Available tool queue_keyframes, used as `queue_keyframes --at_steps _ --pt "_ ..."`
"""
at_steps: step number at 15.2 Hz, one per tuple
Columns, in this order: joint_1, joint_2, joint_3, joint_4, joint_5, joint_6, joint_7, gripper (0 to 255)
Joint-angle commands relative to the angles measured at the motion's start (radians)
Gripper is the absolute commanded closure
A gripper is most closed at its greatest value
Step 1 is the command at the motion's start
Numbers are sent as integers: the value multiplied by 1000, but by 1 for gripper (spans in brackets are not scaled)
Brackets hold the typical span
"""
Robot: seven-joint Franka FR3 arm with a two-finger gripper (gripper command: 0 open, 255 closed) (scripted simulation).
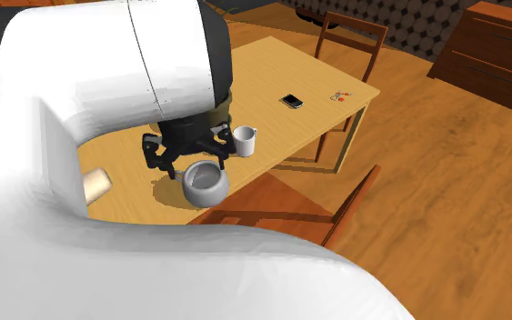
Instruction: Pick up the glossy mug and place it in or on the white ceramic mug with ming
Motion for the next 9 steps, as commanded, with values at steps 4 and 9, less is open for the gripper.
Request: queue_keyframes --at_steps 4,9 --pt "-5 63 -24 -30 -21 104 -30 0" --pt "-13 193 -64 -50 -49 274 -77 0"
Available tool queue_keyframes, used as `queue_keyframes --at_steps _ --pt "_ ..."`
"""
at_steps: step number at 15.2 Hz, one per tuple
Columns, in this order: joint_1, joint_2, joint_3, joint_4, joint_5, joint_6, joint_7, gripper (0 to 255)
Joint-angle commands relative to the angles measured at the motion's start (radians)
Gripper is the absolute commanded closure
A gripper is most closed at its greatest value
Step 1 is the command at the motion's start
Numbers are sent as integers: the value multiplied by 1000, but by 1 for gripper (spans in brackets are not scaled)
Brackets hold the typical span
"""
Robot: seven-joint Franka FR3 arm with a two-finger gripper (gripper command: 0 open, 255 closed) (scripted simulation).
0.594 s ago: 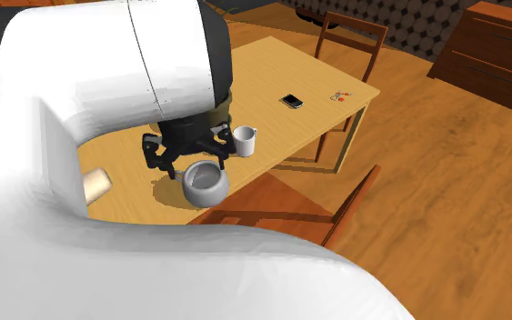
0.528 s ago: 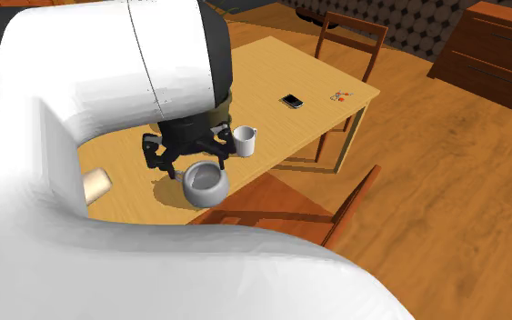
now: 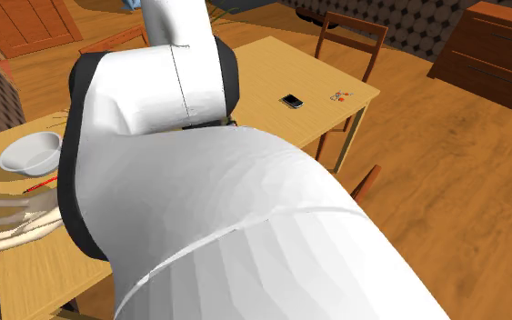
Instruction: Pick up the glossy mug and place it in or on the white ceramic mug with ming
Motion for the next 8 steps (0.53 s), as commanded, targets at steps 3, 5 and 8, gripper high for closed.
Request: queue_keyframes --at_steps 3,5,8 --pt "-5 119 -33 6 -17 134 -39 0" --pt "-7 184 -48 17 -20 196 -58 0" --pt "-8 287 -71 44 -21 284 -88 0"
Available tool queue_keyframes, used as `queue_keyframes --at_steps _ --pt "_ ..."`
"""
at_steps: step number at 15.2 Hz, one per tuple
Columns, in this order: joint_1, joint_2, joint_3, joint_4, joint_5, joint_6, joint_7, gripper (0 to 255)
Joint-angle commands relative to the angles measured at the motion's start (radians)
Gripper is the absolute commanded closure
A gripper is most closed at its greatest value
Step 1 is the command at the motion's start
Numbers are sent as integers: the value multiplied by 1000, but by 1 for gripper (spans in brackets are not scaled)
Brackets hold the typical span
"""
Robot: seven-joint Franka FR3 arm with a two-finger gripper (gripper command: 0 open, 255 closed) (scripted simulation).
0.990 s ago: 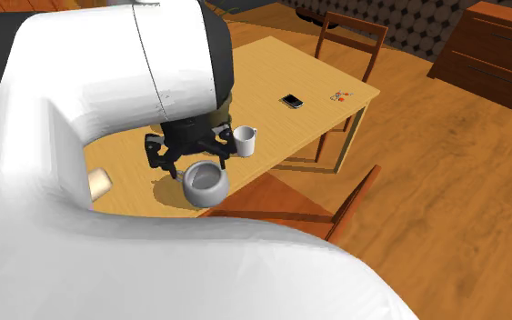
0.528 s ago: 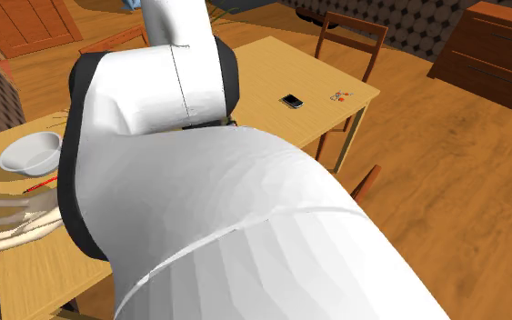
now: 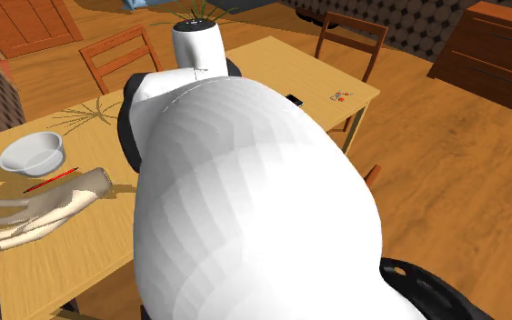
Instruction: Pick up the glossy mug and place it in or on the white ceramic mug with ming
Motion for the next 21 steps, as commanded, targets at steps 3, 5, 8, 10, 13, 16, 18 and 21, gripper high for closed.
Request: queue_keyframes --at_steps 3,5,8,10,13,16,18,21 --pt "-2 147 -30 54 7 111 -45 0" --pt "-3 220 -42 88 18 159 -69 0" --pt "-6 333 -57 149 40 222 -106 0" --pt "-10 409 -63 197 59 257 -132 0" --pt "-22 524 -67 279 91 301 -171 0" --pt "-39 639 -63 373 123 332 -208 0" --pt "-54 716 -58 443 142 345 -229 0" --pt "-71 801 -49 528 160 354 -250 0"
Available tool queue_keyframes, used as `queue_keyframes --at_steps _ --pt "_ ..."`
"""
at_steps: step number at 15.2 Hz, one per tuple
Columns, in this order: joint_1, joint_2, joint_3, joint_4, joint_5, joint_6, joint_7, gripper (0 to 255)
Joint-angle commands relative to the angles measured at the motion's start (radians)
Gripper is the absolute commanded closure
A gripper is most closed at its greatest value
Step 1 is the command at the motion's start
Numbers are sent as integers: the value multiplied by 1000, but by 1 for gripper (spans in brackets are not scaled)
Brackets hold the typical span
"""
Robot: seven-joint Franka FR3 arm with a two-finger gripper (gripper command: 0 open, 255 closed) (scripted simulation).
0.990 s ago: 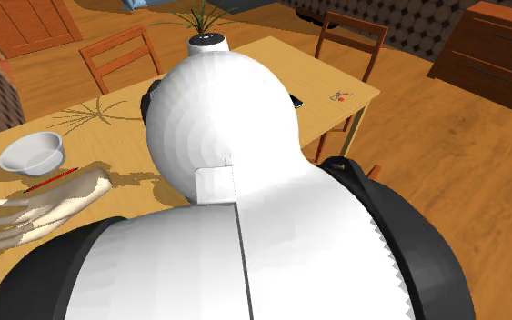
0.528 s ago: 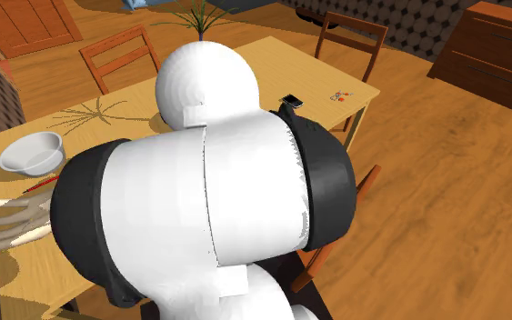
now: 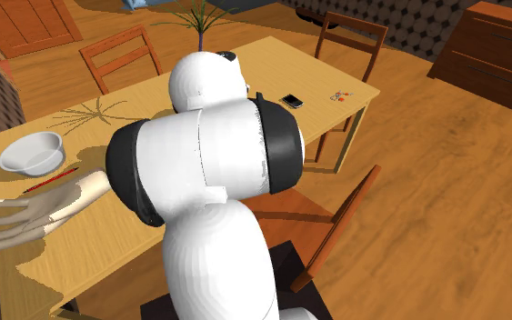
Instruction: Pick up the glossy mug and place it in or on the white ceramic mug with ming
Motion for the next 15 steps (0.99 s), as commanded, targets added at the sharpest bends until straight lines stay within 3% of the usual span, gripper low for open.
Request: queue_keyframes --at_steps 1,7,15 --pt "-3 42 6 29 8 16 -3 0" --pt "-15 110 16 39 25 73 -13 0" --pt "-15 110 16 39 25 73 -13 0"
